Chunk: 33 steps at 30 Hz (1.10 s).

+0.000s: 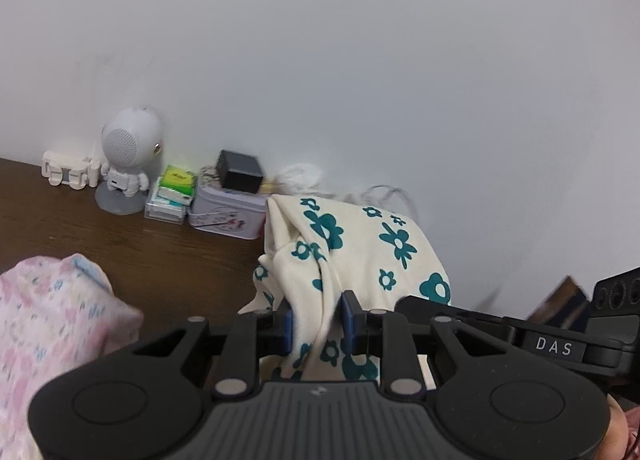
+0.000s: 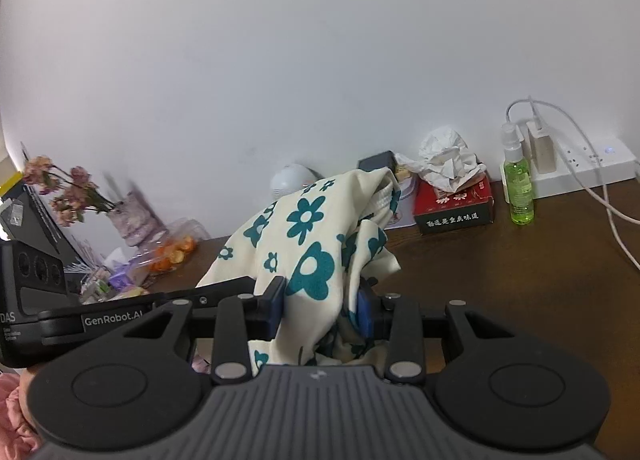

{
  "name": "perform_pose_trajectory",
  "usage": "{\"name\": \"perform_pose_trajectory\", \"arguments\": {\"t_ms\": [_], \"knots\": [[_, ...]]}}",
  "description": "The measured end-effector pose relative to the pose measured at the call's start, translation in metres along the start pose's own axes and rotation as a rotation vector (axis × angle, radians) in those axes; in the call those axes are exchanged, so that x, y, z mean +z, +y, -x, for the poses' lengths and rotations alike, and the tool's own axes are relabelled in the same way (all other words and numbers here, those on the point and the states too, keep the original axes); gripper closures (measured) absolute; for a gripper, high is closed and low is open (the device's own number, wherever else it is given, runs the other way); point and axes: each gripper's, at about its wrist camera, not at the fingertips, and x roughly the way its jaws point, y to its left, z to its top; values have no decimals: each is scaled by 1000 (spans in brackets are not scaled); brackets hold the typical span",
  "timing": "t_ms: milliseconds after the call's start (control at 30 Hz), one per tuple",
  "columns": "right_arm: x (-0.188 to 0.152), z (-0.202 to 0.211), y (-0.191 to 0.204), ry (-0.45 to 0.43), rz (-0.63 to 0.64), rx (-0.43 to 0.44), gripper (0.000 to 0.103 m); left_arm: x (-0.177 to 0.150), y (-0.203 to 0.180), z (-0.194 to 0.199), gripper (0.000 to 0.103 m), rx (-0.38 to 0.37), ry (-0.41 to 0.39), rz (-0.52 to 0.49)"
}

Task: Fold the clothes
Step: 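Carry the held bundle with both grippers toward the tin box by the wall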

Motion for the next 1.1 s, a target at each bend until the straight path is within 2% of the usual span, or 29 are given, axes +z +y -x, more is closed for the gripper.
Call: {"name": "perform_pose_trajectory", "arguments": {"t_ms": [233, 467, 567, 733, 967, 1000, 1100], "knots": [[12, -70, -57, 13, -60, 4, 68, 11, 32, -81, 82, 37, 23, 35], [2, -127, -104, 57, -143, 2, 68, -3, 62, -137, 83, 71, 48, 58], [-3, -137, -117, 62, -178, 9, 67, -6, 67, -144, 82, 60, 29, 60], [-1, -141, -114, 87, -159, -18, 65, -9, 67, -144, 82, 62, 16, 56], [-4, -142, -118, 83, -183, -8, 62, -12, 66, -142, 80, 73, 6, 50], [-4, -142, -119, 80, -187, -5, 59, -13, 65, -142, 78, 75, 4, 49], [-2, -135, -124, 59, -219, 2, 43, -10, 68, -133, 60, 84, -21, 74]]}}
